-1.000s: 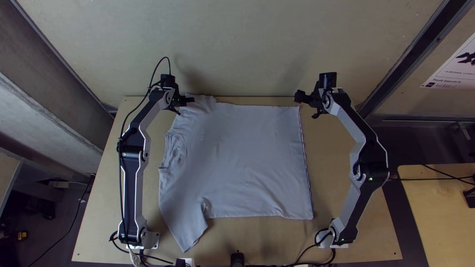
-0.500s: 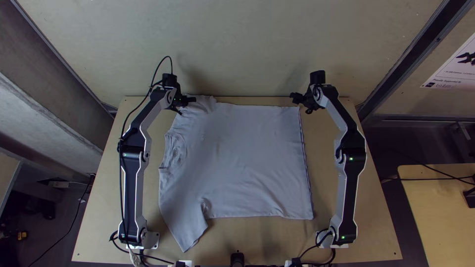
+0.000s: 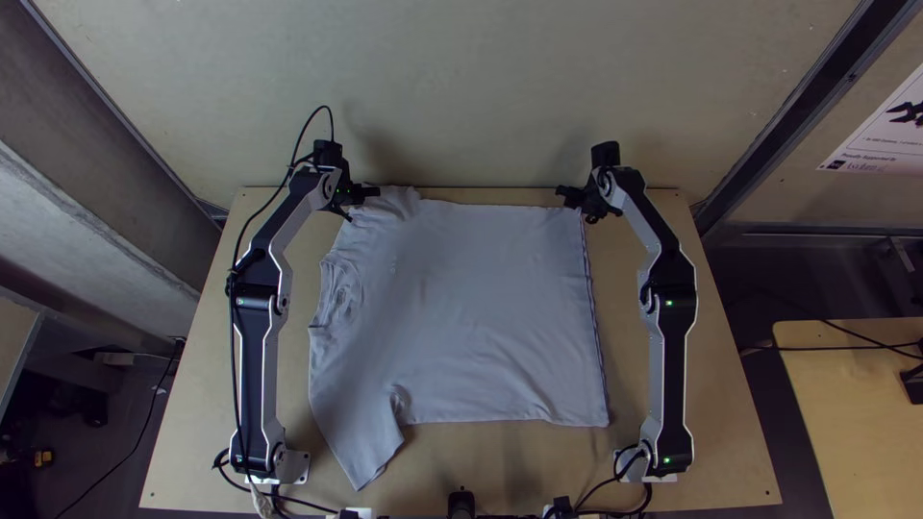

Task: Fold the t-shirt

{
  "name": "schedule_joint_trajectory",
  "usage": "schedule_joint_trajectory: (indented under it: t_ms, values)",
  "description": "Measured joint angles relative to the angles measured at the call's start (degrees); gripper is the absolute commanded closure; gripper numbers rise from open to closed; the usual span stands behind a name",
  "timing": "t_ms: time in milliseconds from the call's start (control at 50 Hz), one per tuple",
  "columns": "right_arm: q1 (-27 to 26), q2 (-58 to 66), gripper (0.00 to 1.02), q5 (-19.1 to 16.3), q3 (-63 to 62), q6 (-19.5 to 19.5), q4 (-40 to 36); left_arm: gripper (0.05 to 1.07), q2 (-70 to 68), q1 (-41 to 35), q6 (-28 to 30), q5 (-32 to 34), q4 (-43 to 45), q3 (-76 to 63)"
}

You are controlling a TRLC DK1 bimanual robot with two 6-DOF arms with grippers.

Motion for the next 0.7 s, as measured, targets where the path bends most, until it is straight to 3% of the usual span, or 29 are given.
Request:
schedule_joint_trajectory:
  t_ms: [80, 120, 480, 700]
  values:
    - [0.2, 0.5, 0.93, 0.0, 0.1, 0.0, -0.7, 1.05, 0.0, 0.0, 0.0, 0.0, 0.0, 0.0]
    - [0.3, 0.7, 1.00, 0.2, 0.4, 0.0, -0.8, 1.05, 0.0, 0.0, 0.0, 0.0, -0.1, 0.0]
    - [0.2, 0.9, 1.00, 1.1, 1.2, -1.2, -0.9, 1.05, -3.3, -0.3, 0.0, 0.0, -0.1, 0.0]
    - [0.2, 0.9, 1.00, 2.0, 2.6, -2.0, 0.1, 1.05, -6.9, -0.1, 0.0, 0.2, 4.2, 0.0]
